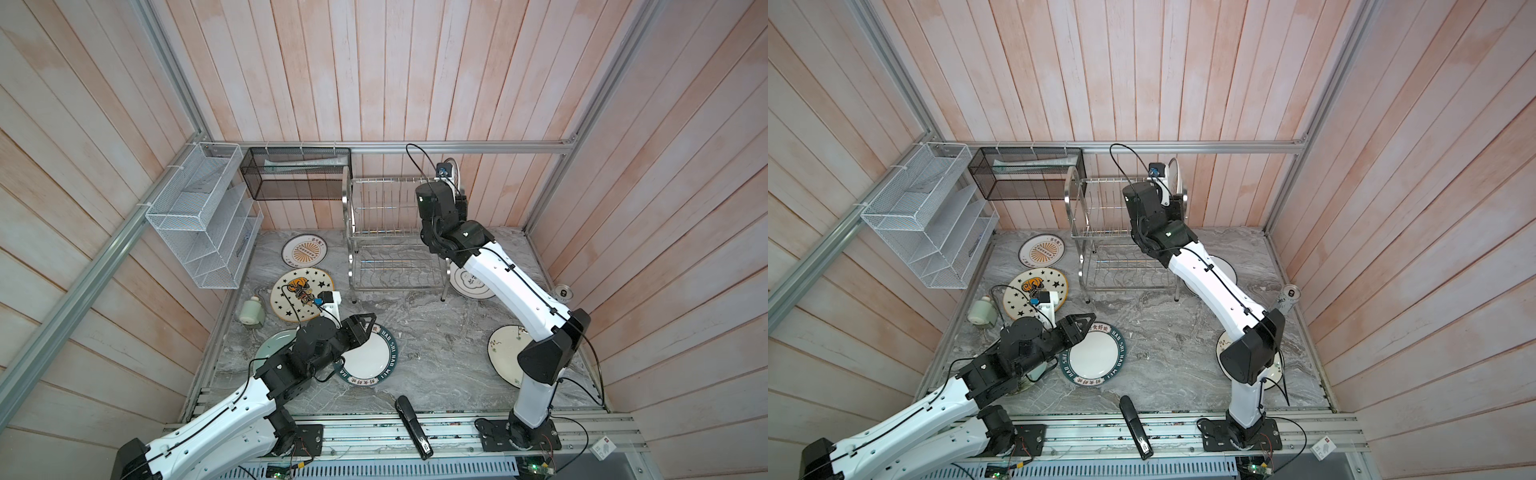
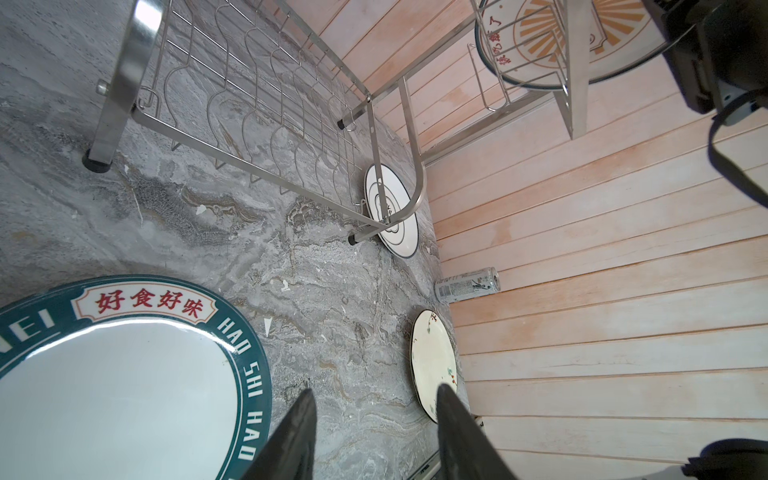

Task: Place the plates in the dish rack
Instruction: 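Lower the sunburst plate into the rack slots with the right gripper, then open the right gripper and pull it back from the racked plate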

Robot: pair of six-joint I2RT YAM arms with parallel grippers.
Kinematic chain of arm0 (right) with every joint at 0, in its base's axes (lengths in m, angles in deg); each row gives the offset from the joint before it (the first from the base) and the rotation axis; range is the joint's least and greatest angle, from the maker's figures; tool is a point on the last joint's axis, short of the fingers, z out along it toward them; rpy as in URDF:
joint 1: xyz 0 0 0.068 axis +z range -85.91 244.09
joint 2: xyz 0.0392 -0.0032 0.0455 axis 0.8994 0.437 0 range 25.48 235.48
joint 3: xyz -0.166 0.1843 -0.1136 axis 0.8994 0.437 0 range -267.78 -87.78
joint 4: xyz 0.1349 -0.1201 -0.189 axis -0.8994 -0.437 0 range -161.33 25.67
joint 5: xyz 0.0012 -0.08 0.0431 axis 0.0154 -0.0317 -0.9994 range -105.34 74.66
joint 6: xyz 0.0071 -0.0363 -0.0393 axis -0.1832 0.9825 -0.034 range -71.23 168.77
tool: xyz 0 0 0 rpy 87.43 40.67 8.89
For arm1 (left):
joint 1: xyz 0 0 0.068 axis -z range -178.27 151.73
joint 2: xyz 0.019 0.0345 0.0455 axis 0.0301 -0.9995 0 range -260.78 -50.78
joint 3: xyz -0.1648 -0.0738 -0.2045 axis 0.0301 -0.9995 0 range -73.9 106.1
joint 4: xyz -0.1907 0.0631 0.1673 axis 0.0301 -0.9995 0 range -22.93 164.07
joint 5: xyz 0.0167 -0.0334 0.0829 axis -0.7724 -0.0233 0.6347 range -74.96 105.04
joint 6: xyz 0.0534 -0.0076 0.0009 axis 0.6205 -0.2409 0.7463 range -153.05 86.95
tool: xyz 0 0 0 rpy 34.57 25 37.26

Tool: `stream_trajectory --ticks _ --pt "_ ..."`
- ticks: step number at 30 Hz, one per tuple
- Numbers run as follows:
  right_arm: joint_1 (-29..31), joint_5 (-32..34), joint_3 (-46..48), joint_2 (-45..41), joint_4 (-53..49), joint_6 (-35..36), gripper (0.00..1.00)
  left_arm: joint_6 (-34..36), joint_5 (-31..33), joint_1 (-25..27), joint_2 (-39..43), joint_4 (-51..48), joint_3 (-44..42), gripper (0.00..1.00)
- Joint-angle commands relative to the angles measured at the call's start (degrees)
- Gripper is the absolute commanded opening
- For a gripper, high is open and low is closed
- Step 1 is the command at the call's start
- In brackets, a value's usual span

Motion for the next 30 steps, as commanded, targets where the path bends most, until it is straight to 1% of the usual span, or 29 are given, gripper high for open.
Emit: stream_trajectory --ticks 1,4,6,9,17,21,25,30 --pt "-0.2 -1.2 -1.5 -1.4 2.0 1.9 0.53 -0.2 0.2 0.2 0.4 0.0 -0.8 0.48" --pt "-0.2 -2.5 -1.6 -1.9 2.8 2.7 0.56 -0.2 0.2 0.2 0.3 0.1 -0.8 0.48" --pt "-0.2 -4.3 -1.7 -2.4 3.1 2.7 0.61 -0.2 0.3 0.2 0.2 0.2 -0.9 0.48" --pt "-0.1 -6.4 -1.9 -3.0 3.5 2.7 0.65 -0.5 0.6 0.2 -0.4 0.0 -0.8 0.48" --pt "0.6 -9.0 -1.5 -4.9 5.6 3.7 0.68 0.3 1.1 0.2 -3.0 0.1 0.3 0.48" --pt "1.5 -10.4 -1.1 -6.3 6.6 4.6 0.68 2.7 1.7 0.2 -5.4 -1.5 3.2 0.48" --pt "1.9 -14.8 3.2 -10.9 9.1 4.0 0.68 5.2 2.2 0.2 -7.5 -2.5 5.9 0.48" --pt "1.6 -20.0 16.8 -22.8 17.5 2.4 0.74 8.9 2.7 0.2 -9.9 -3.7 9.4 0.49"
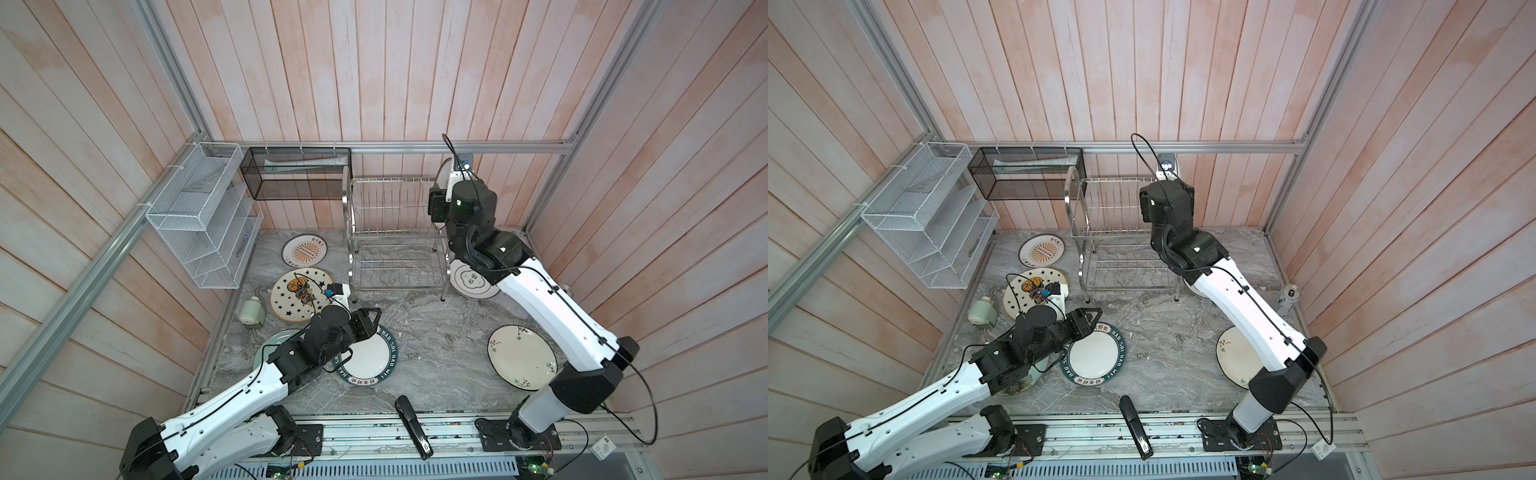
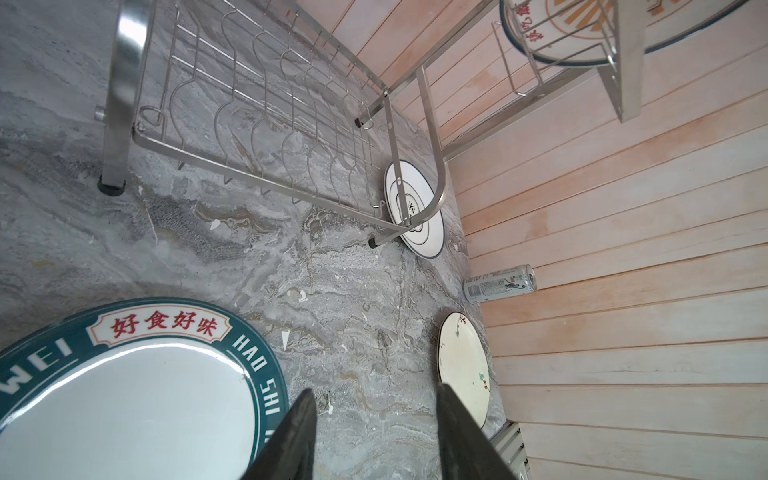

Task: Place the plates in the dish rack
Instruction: 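Open the right gripper and pull it back from the racked plate, then move the right gripper down to the white flower-centre plate's rim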

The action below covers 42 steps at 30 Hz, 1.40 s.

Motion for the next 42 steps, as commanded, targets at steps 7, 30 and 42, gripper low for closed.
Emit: stream_trajectory --ticks 7,30,42 --pt "-5.4 -12.7 18.3 -20.5 9.2 -4.8 0.78 12.6 -1.5 0.3 -2.8 -0.4 6.1 0.50" --pt "-33.1 -37.8 49.5 -32.3 6.1 -21.8 0.75 16.2 -2.6 0.2 -4.0 2.3 4.7 0.53" --pt "-40.1 -44.0 60.3 -31.6 10.0 -25.1 0.71 10.4 -10.4 0.2 -11.9 12.2 0.8 0.53"
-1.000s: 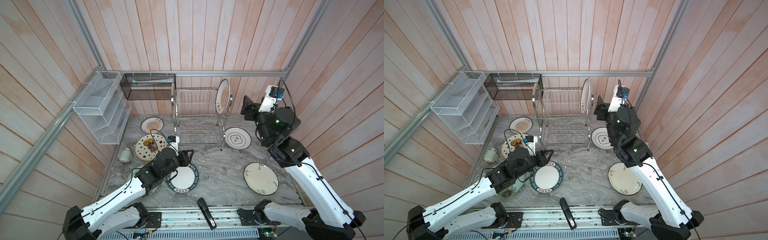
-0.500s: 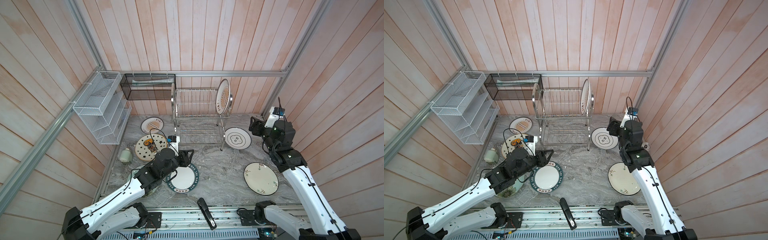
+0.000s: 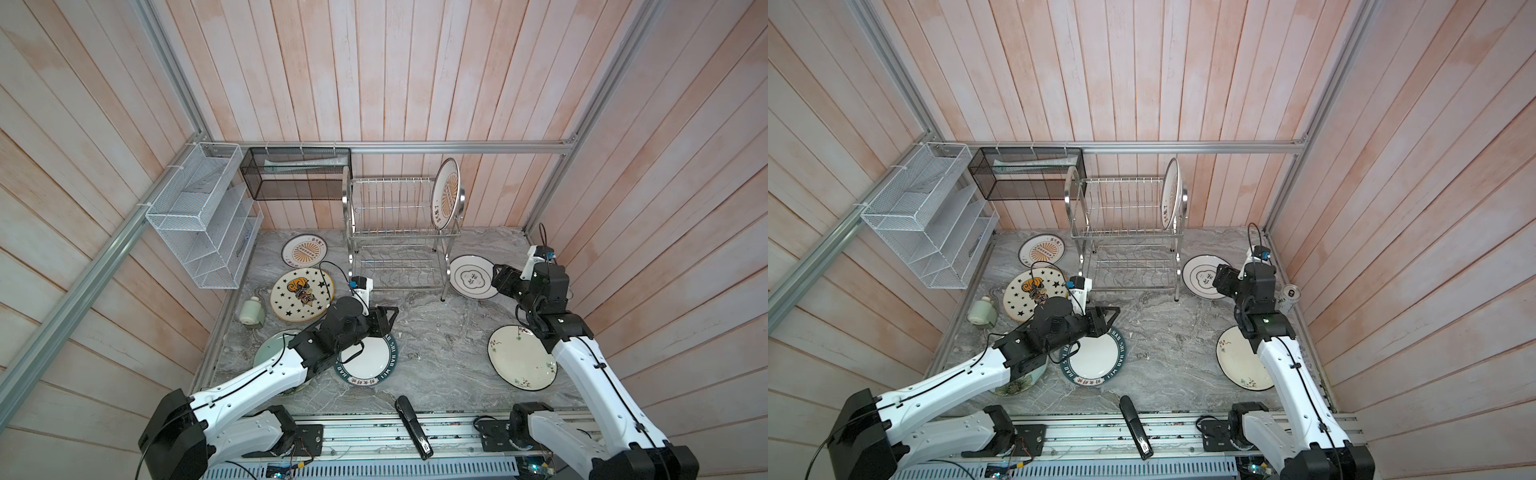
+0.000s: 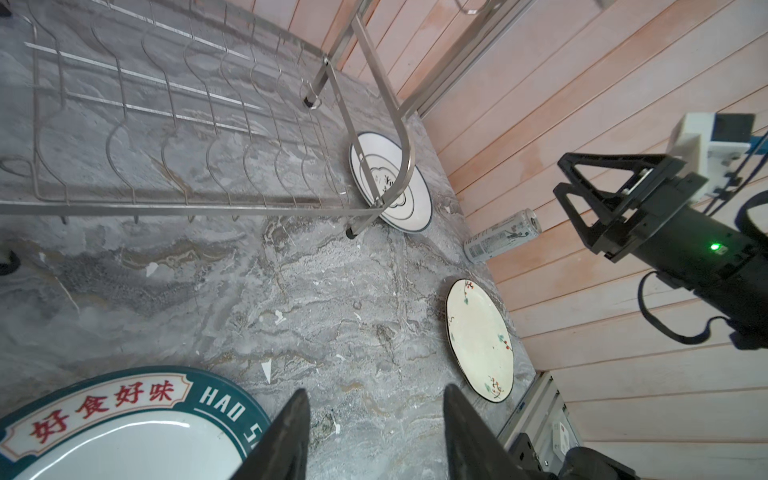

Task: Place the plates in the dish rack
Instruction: 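Move the right gripper down to the white flower-centre plate's rim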

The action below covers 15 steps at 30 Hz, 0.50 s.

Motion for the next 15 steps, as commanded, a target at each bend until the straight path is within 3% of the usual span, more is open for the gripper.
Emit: stream_trajectory --ticks 1,5,15 --pt "-3.1 -4.4 2.4 1.1 3.4 -1.1 0.69 -1.5 -2.9 0.2 -1.4 3.0 -0.3 0.53" --pt "-6.3 -8.5 5.9 3.0 5.3 -1.6 0.65 -1.6 -3.1 0.2 -2.7 1.8 0.1 0.53" --pt "-9.5 -9.4 8.7 7.2 7.0 -2.3 0.61 -2.0 -1.9 0.2 -3.0 -0.7 -0.1 0.53"
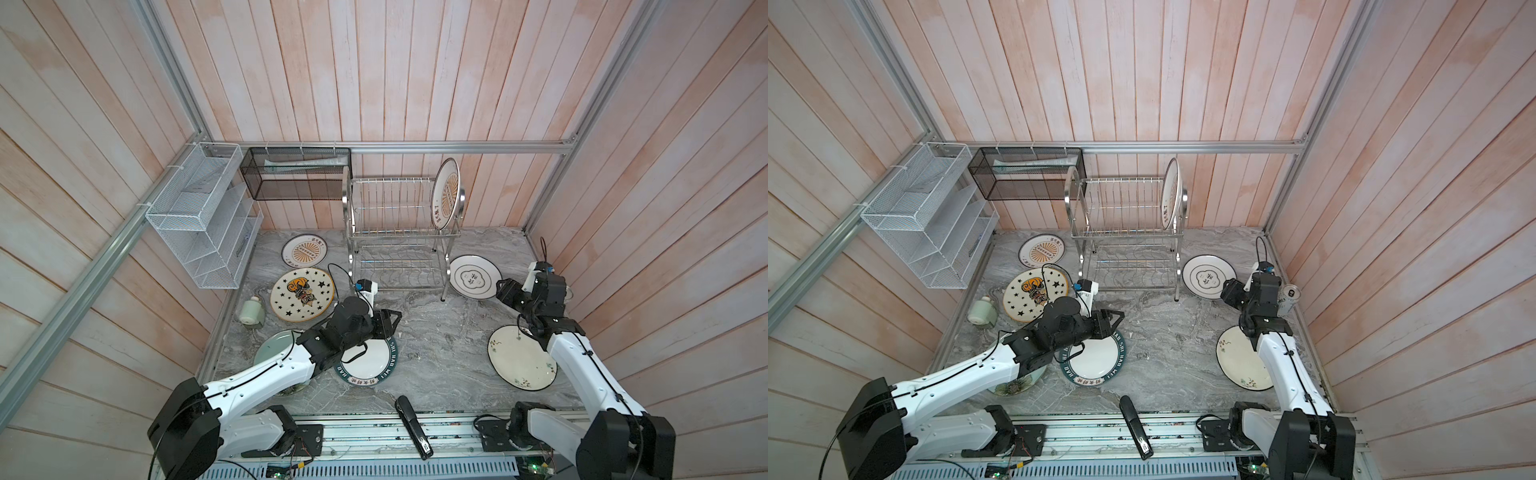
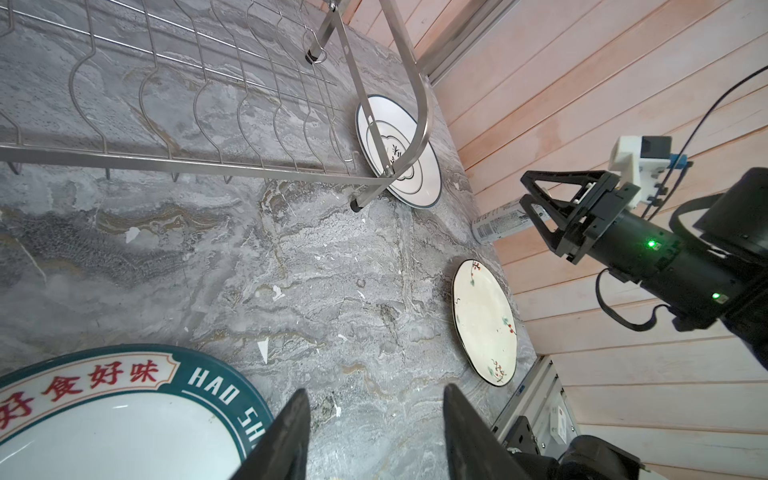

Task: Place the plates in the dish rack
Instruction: 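Move the right gripper down to the white flower-centre plate's rim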

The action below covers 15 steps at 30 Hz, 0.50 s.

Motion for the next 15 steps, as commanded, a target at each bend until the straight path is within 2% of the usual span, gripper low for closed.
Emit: stream_trajectory --ticks 1,15 --pt "-1.3 -0.8 1.3 1.6 2.0 -1.1 0.61 -0.6 -0.1 0.2 -0.4 -0.6 -0.2 0.53" --pt "-4.0 -7.1 -0.6 15.0 7.2 -5.3 0.60 -0.4 0.5 0.2 0.9 -1.2 -0.9 0.53"
